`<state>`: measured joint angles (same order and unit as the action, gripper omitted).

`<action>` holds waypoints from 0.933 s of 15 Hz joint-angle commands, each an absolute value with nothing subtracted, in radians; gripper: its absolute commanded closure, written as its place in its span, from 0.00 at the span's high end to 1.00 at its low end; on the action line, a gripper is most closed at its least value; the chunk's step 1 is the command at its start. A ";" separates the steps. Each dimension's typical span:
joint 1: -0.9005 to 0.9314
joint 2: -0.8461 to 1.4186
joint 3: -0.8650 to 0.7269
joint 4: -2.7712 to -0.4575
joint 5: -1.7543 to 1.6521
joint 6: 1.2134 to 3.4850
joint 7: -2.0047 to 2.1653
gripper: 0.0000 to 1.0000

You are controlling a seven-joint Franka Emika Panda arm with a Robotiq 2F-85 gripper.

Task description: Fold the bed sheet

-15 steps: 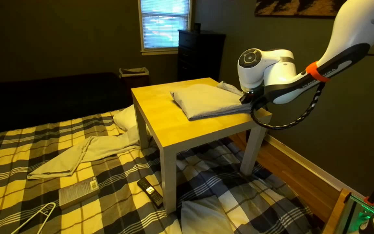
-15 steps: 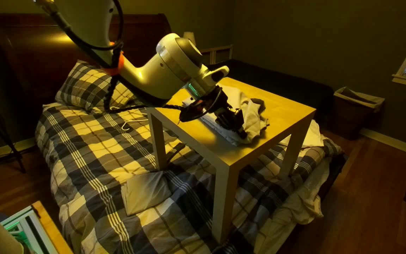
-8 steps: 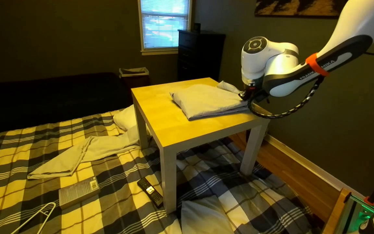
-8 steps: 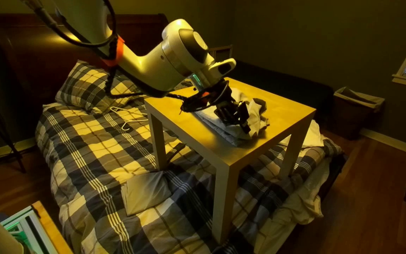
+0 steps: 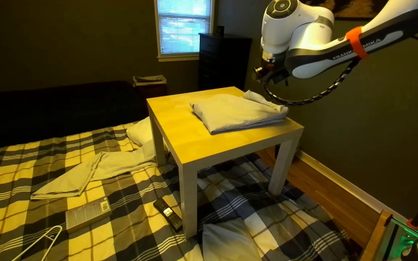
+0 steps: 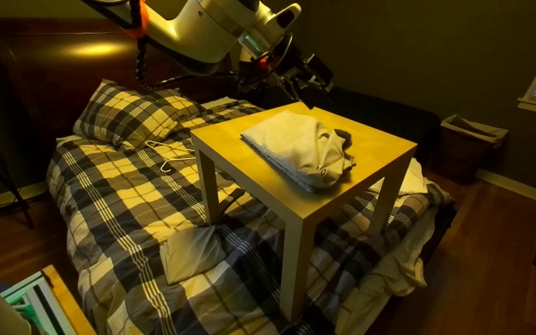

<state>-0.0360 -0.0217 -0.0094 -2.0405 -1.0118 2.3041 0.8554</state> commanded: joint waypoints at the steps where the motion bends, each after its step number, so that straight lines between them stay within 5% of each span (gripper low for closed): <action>1: -0.007 0.118 0.013 -1.888 -1.079 2.138 1.067 1.00; 14: 0.027 0.255 0.003 -1.732 -0.984 1.913 1.120 1.00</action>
